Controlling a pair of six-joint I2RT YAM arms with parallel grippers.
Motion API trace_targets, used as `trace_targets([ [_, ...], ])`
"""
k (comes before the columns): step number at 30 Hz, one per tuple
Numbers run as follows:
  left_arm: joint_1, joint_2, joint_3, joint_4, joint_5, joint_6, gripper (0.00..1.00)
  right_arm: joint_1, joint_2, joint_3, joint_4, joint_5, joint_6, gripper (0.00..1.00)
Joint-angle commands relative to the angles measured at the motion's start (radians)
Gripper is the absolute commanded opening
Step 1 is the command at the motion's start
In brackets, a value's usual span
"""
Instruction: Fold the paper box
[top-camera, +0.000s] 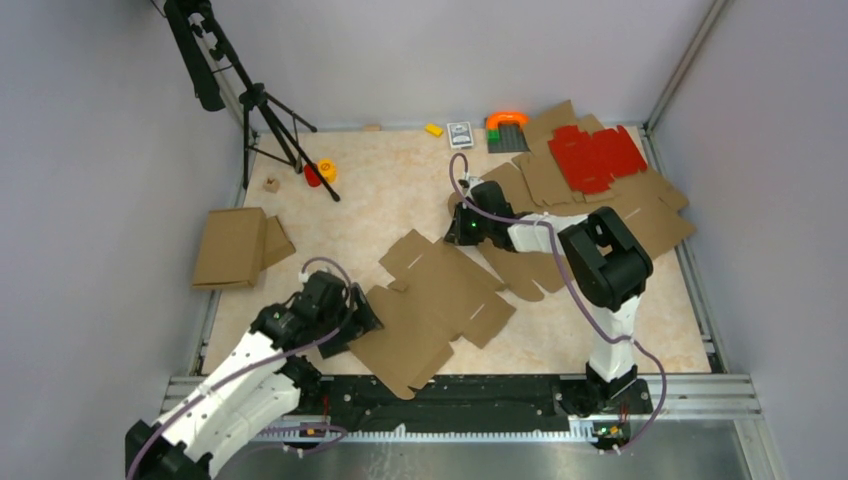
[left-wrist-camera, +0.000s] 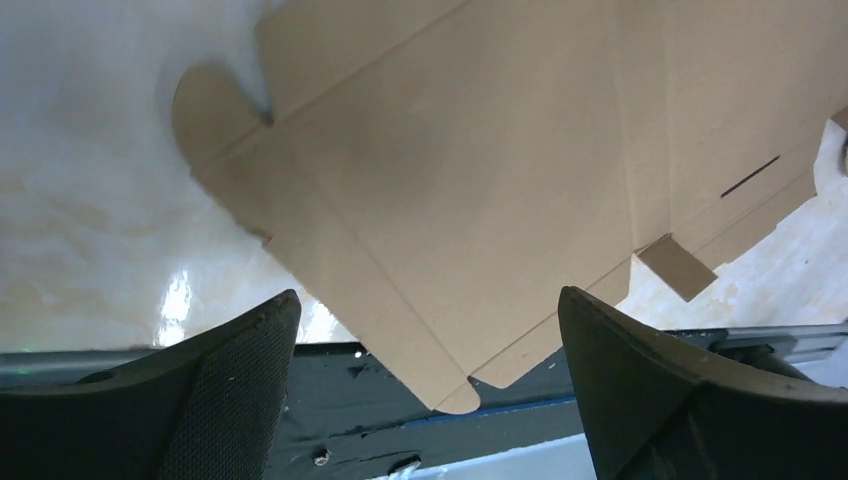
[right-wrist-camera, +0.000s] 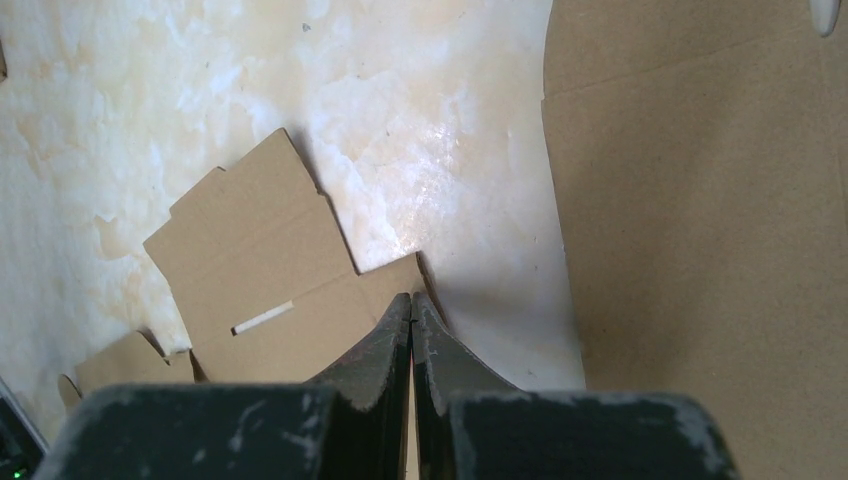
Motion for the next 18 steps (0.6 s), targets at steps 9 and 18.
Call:
trace_targets([
  [9, -0.023, -0.188, -0.143, -0.161, -0.111, -0.388, 0.99, 0.011, -0.061, -0.032, -0.014, 0.039, -0.046, 0.1],
  [18, -0.026, -0.157, -0.228, 0.063, -0.138, -0.386, 0.74, 0.011, -0.089, -0.077, 0.053, 0.042, -0.042, 0.23],
])
